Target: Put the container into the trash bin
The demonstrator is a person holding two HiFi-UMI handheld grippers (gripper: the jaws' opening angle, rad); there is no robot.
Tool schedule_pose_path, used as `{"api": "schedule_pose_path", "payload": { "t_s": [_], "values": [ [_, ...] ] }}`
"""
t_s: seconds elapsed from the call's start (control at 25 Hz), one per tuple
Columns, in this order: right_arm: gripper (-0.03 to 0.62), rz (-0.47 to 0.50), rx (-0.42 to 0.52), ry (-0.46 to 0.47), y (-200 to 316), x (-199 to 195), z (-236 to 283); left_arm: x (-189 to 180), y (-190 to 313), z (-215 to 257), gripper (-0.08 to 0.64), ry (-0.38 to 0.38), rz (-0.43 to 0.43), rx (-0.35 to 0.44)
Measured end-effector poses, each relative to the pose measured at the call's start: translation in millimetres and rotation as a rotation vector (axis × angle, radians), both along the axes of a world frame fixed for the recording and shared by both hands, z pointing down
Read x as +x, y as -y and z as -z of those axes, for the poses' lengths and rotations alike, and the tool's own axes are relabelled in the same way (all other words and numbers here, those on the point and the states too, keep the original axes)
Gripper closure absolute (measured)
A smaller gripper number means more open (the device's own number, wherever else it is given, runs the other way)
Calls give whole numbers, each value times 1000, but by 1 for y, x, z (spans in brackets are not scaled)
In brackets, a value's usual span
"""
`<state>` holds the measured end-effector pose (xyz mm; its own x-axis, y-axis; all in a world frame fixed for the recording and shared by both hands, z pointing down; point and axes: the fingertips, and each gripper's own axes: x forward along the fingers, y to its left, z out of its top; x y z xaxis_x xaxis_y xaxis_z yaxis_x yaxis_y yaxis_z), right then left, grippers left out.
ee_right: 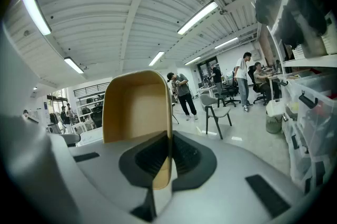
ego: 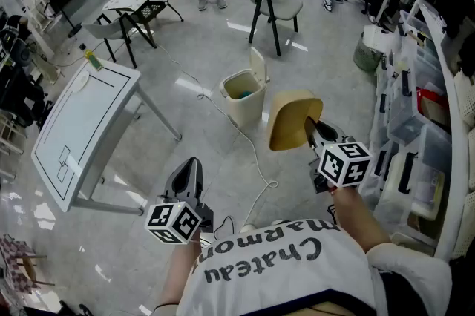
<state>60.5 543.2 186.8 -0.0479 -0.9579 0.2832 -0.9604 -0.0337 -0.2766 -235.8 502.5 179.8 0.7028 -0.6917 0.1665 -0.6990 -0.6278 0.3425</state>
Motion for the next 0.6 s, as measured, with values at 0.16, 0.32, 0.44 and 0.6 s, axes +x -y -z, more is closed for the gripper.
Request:
{"api": "schedule_pose_path", "payload": {
  "t_s": [0.16, 0.32, 0.44, 0.6],
  "values": [
    [561, 7, -6, -5, 3, -4, -2, -1, 0, -4, 538, -5, -9, -4],
    [561, 3, -4, 0, 5, -7, 0, -6, 3, -4, 538, -34, -5, -26],
    [561, -11, 4, 29, 6, -8, 1, -11, 8, -3, 538, -44, -4, -28],
    [561, -35, 23, 73, 8, -11, 5, -16, 14, 3, 538, -46, -16, -14]
  ]
}}
